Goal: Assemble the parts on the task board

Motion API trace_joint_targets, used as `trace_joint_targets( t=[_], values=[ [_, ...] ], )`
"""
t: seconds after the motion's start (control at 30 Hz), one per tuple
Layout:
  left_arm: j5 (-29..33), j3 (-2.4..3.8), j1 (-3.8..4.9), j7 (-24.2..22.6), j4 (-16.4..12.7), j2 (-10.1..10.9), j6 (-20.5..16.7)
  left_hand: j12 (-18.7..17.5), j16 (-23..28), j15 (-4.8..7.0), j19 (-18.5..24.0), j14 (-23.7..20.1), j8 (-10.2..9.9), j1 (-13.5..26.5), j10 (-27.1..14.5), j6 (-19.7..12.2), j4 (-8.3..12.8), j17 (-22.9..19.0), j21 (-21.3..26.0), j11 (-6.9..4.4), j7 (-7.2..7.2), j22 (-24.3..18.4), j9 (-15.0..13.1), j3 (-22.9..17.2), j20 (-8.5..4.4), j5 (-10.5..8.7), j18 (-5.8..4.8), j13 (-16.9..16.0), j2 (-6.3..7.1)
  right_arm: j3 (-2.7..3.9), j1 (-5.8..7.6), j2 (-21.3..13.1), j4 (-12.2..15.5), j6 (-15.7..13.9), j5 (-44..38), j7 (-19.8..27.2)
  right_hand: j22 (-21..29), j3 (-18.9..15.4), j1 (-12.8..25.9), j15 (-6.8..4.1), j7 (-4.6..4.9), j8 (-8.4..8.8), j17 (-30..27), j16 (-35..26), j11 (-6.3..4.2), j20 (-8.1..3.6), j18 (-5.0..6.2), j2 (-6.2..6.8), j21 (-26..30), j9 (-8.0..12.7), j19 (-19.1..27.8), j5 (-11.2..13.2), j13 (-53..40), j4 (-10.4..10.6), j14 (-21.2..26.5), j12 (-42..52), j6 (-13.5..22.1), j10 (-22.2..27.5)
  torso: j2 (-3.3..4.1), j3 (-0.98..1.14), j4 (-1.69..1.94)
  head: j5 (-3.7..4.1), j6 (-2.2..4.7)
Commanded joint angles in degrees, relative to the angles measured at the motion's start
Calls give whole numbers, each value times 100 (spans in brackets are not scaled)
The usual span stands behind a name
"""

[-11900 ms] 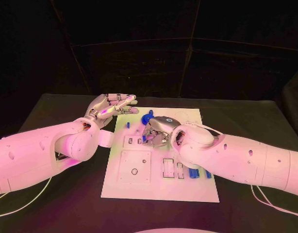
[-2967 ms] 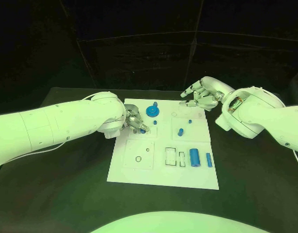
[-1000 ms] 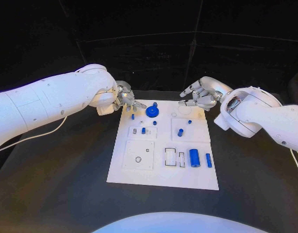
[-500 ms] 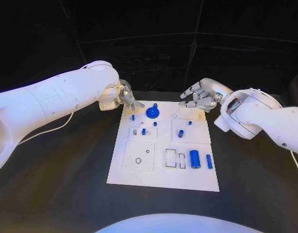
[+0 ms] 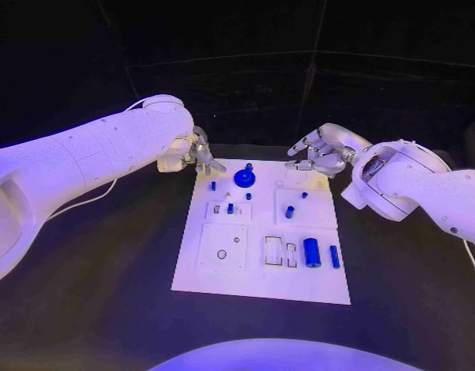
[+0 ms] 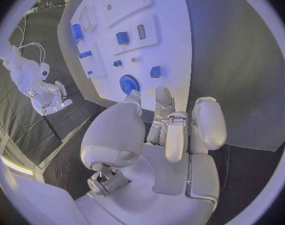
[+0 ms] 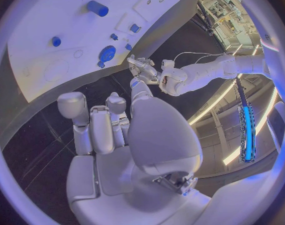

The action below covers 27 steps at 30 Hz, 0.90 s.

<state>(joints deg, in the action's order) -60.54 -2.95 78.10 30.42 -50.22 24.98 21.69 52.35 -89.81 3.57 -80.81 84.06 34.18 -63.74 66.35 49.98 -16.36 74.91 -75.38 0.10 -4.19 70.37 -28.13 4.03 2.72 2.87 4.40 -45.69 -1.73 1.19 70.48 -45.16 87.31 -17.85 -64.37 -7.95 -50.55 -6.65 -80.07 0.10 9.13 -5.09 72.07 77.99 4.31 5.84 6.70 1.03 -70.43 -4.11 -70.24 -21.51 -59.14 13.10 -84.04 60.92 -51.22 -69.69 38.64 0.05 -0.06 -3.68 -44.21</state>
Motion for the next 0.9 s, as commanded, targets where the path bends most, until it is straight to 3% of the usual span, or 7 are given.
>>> trace_joint_targets(
  t=[0.03, 0.9],
  values=[
    [-149, 3, -8, -80, 59, -30, 241, 39, -19, 7, -23, 594, 21, -52, 40, 47, 8, 1509, -24, -9, 6, 10, 11, 43, -8, -16, 2, -3, -20, 3, 10, 7, 4, 16, 9, 49, 7, -1, 7, -48, 13, -25, -2, -13, -18, -6, 77, -45, 29, 6, 24, -32, 5, 26, -205, -23, -20, 40, -4, 0, -1, -3, -6],
    [-152, -7, -134, -148, 239, -171, 503, 86, -19, 24, -28, 594, 17, -321, 71, 84, 73, 1509, -28, -25, 21, 30, 53, -4, -28, -15, -1, -28, -137, 3, 10, 24, -2, 16, 8, 43, 14, 8, -22, -49, 13, -25, 8, -9, -20, -7, 78, -59, 35, 6, 24, -57, 4, 26, -208, -17, -17, 40, -7, 5, 5, -21, -55]
  ],
)
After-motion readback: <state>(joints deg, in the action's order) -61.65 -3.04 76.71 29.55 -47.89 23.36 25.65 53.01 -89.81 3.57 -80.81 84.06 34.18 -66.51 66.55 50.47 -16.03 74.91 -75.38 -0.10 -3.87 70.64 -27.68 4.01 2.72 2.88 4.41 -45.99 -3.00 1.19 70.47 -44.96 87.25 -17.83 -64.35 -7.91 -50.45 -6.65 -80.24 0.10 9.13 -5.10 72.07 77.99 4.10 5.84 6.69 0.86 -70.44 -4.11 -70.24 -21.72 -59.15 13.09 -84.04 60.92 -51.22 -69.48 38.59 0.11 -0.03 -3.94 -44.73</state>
